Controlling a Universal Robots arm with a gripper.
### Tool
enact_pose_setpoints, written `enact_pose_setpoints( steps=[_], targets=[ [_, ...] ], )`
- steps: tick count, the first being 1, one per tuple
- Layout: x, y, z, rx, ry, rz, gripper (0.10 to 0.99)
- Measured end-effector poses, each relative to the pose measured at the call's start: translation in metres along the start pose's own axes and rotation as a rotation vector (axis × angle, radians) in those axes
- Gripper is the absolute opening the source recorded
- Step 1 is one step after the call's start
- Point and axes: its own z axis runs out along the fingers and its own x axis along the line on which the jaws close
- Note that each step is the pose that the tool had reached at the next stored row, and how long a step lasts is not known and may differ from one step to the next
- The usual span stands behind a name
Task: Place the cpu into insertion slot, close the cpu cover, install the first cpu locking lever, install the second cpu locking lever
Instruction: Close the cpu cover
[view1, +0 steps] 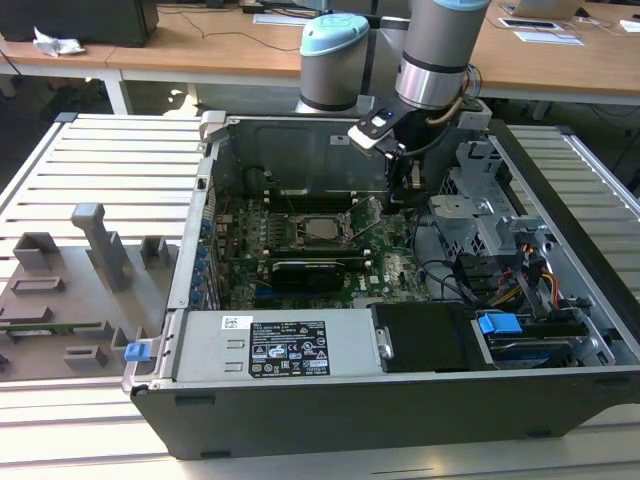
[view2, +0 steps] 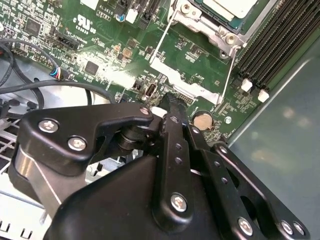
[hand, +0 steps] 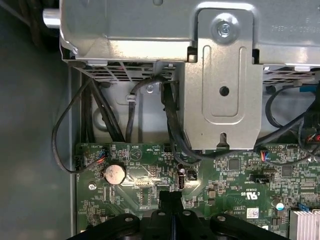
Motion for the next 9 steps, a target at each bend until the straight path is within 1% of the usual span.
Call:
enact_pose_setpoints(
  steps=[6,9],
  targets=[
    [0.0,-0.0109,0.0003,0.0,-0.0002,0.0,0.106],
    [0.0,-0.0143,0.0005,0.0,0.0,0.0,0.106]
  ],
)
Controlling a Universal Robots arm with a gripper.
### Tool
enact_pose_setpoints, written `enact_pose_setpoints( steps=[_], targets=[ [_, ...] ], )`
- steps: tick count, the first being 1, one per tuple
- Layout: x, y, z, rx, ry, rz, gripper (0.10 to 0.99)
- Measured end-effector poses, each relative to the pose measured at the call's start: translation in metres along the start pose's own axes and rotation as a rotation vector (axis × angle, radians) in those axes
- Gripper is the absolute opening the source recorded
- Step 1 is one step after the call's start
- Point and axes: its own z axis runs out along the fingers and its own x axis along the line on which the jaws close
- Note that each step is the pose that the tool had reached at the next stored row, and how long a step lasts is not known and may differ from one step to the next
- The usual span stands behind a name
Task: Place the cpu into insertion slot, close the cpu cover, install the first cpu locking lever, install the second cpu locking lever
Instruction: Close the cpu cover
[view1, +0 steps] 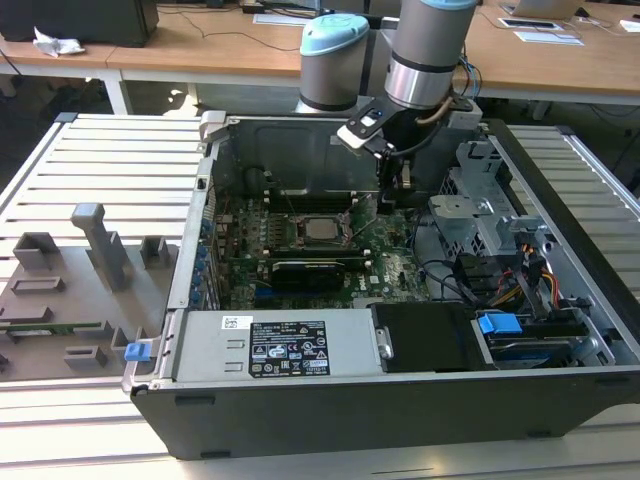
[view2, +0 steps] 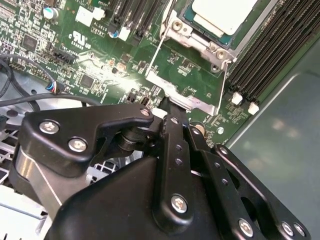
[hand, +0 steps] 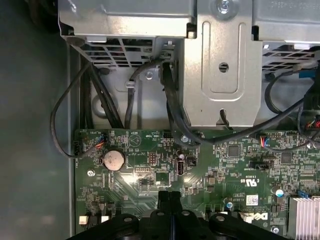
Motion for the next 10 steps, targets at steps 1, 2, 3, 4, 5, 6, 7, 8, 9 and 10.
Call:
enact_pose_setpoints(
  steps=[1,2,3,4,5,6,7,8,9,10],
  targets=[
    [0.0,-0.001,0.0,0.0,-0.0001,0.0,0.106],
    [0.0,-0.0016,0.0,0.0,-0.0001,0.0,0.106],
    [0.0,-0.0028,0.0001,0.0,-0.0001,0.0,0.106],
    [0.0,-0.0041,0.0001,0.0,-0.0001,0.0,0.106],
    [0.0,-0.0049,0.0002,0.0,0.0,0.0,0.106],
    [0.0,-0.0056,0.0002,0.0,0.0,0.0,0.106],
    [0.0,-0.0061,0.0002,0.0,-0.0001,0.0,0.106],
    [0.0,-0.0068,0.0002,0.0,-0.0001,0.0,0.106],
    [0.0,-0.0081,0.0003,0.0,0.0,0.0,0.106],
    [0.0,-0.0087,0.0003,0.0,-0.0001,0.0,0.106]
  ],
)
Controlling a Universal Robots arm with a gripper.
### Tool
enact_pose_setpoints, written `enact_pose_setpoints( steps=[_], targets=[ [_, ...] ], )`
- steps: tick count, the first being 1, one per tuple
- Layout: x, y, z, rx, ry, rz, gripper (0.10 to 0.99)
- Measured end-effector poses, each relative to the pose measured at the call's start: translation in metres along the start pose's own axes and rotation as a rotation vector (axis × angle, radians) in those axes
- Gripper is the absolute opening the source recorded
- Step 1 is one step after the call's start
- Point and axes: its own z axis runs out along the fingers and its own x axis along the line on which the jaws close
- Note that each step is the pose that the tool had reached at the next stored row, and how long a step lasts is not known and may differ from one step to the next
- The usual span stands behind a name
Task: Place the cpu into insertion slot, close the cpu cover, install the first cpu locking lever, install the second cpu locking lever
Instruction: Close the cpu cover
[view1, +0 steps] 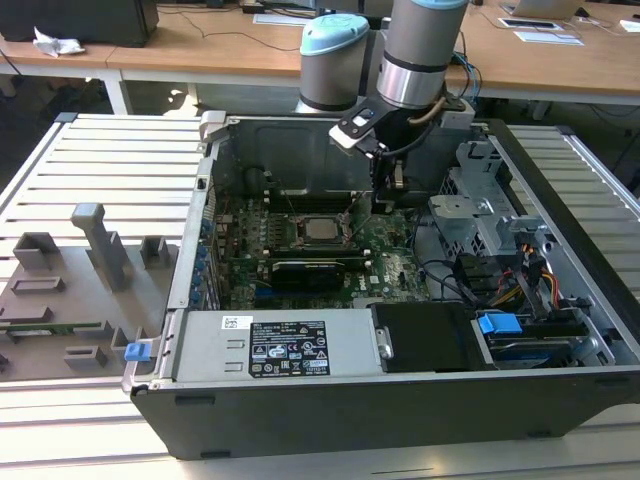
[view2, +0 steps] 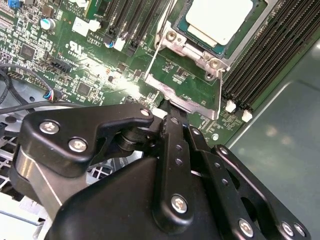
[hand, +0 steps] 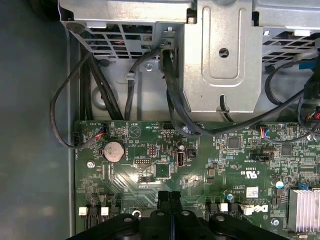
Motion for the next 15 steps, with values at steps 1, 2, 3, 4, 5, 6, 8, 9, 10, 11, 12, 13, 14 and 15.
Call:
enact_pose_setpoints(
  steps=[1,2,3,4,5,6,8,9,10,11,12,13,14,15],
  targets=[
    [0.0,-0.0005,0.0,0.0,0.0,0.0,0.106],
    [0.0,-0.0011,0.0,0.0,0.0,0.0,0.106],
    [0.0,-0.002,0.0001,0.0,0.0,0.0,0.106],
    [0.0,-0.0026,0.0001,0.0,0.0,0.0,0.106],
    [0.0,-0.0036,0.0001,0.0,0.0,0.0,0.106],
    [0.0,-0.0045,0.0001,0.0,0.0,0.0,0.106],
    [0.0,-0.0067,0.0002,0.0,0.0,0.0,0.106],
    [0.0,-0.0075,0.0002,0.0,-0.0001,0.0,0.106],
    [0.0,-0.0085,0.0003,0.0,0.0,0.0,0.106],
    [0.0,-0.0102,0.0003,0.0,-0.0001,0.0,0.106],
    [0.0,-0.0116,0.0004,0.0,0.0,0.0,0.106],
    [0.0,-0.0128,0.0005,0.0,0.0,0.0,0.106],
    [0.0,-0.0143,0.0005,0.0,0.0,0.0,0.106],
    [0.0,-0.0157,0.0005,0.0,0.0,0.0,0.106]
  ],
)
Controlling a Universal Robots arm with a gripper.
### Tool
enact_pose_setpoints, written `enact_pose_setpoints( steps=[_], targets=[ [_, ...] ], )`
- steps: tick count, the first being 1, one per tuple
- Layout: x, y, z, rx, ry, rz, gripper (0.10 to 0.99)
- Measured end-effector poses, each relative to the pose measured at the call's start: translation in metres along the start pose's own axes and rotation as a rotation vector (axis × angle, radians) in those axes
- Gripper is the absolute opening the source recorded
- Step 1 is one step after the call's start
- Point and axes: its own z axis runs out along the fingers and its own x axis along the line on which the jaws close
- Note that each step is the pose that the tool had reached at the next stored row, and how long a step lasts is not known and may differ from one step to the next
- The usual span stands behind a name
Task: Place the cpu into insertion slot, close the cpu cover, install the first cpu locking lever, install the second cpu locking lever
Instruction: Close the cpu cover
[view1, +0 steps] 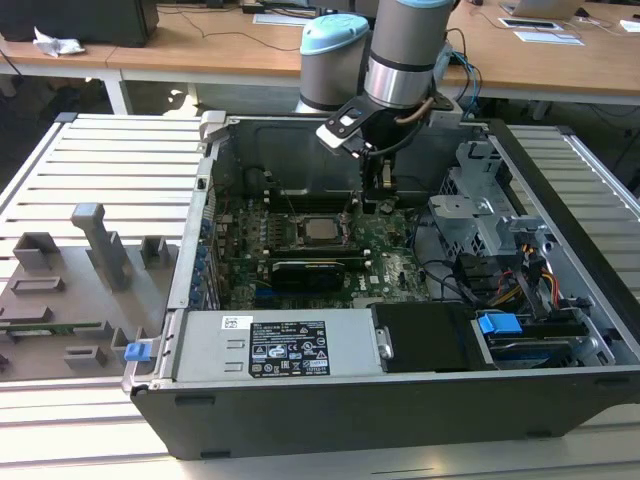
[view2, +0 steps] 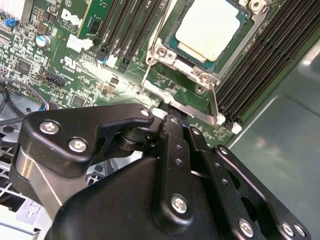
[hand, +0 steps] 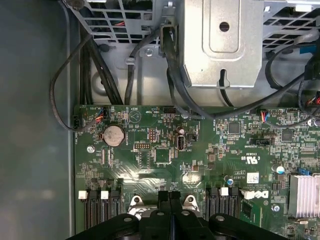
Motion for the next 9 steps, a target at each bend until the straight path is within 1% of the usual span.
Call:
enact_pose_setpoints(
  steps=[1,7,9],
  targets=[
    [0.0,-0.0018,0.0001,0.0,0.0,0.0,0.106],
    [0.0,-0.0056,0.0002,0.0,0.0001,0.0,0.106],
    [0.0,-0.0081,0.0003,0.0,0.0,0.0,0.106]
  ],
)
